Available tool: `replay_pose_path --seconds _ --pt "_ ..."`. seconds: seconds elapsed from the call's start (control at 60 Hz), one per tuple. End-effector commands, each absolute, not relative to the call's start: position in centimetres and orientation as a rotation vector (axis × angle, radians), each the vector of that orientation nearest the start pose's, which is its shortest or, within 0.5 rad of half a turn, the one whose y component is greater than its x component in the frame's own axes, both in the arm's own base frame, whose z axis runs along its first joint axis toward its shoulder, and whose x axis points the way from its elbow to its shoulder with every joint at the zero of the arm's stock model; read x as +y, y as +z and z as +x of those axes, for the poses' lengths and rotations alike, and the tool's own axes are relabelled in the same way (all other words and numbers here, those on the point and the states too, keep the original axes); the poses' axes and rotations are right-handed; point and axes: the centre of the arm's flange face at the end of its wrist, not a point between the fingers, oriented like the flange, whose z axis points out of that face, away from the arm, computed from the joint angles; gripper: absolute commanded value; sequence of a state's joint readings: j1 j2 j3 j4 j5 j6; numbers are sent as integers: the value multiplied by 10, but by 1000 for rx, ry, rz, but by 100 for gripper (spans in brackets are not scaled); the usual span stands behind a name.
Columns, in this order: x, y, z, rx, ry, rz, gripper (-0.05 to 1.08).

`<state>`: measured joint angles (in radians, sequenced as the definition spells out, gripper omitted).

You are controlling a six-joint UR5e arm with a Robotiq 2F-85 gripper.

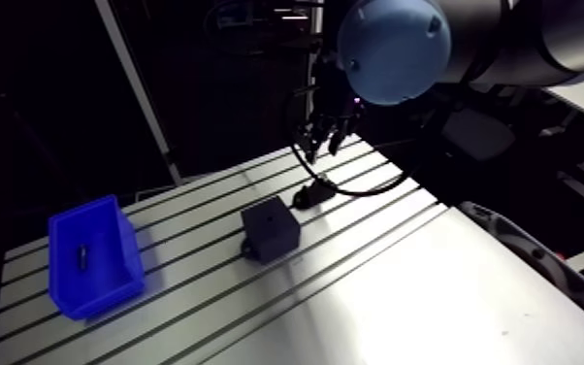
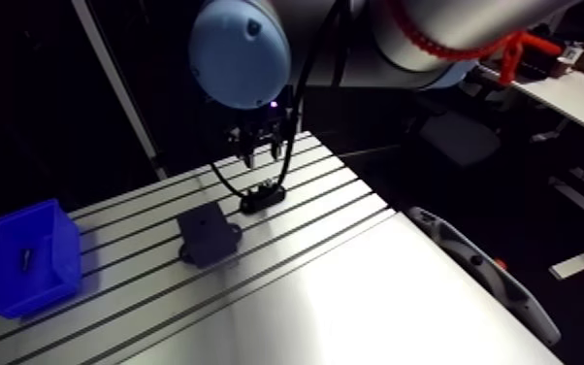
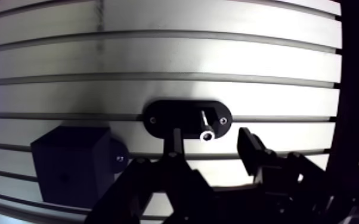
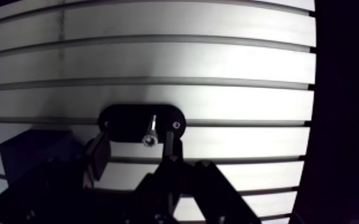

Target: Pick up the M10 bolt and insert it into the hole until fully seated.

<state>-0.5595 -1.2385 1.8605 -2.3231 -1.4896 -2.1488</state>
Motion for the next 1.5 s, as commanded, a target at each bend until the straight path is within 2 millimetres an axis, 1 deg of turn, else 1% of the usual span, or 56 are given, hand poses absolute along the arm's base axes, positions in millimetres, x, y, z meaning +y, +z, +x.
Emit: replay_pose_path --seconds 0.017,0.767,0.967,1.1,1.5 --pt "182 244 -555 3284 -4 -34 43" --pt "184 222 -556 3275 -2 -31 44" --pt "184 222 -557 3281 4 -31 44" --pt "184 215 -557 3272 -5 -30 44" --pt "185 211 -556 3262 2 -29 44"
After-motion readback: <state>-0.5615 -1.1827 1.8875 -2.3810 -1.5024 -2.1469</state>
